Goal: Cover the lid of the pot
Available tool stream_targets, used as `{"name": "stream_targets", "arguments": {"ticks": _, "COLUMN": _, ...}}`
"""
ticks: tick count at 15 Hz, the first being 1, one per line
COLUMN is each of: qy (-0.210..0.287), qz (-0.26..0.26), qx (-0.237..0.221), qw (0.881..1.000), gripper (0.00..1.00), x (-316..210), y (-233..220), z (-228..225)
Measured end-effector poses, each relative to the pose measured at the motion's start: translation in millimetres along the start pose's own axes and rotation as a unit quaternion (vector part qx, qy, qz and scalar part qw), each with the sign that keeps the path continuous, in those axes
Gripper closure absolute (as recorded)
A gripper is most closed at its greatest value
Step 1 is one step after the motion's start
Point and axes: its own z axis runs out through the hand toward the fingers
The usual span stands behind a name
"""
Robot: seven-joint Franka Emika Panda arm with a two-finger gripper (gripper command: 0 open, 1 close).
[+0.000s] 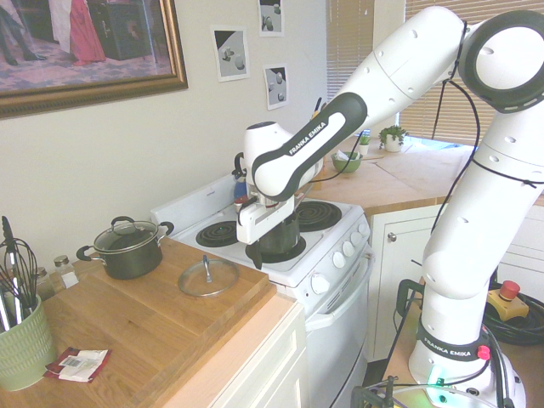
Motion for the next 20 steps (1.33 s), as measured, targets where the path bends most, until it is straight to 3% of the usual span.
{"name": "stream_targets", "arguments": {"ticks": 5, "qy": 0.017, "qz": 0.024, "qx": 0.019, "qw": 0.999, "gripper": 0.00, "x": 3, "y": -18, "z": -21}}
{"name": "stream_targets", "arguments": {"ticks": 9, "qy": 0.041, "qz": 0.104, "qx": 0.055, "qw": 0.992, "gripper": 0.00, "x": 4, "y": -57, "z": -42}}
{"name": "stream_targets", "arguments": {"ticks": 14, "qy": 0.066, "qz": 0.194, "qx": 0.057, "qw": 0.977, "gripper": 0.00, "x": 7, "y": -102, "z": -34}}
{"name": "stream_targets", "arguments": {"ticks": 20, "qy": 0.070, "qz": 0.226, "qx": 0.053, "qw": 0.970, "gripper": 0.00, "x": -3, "y": -148, "z": -25}}
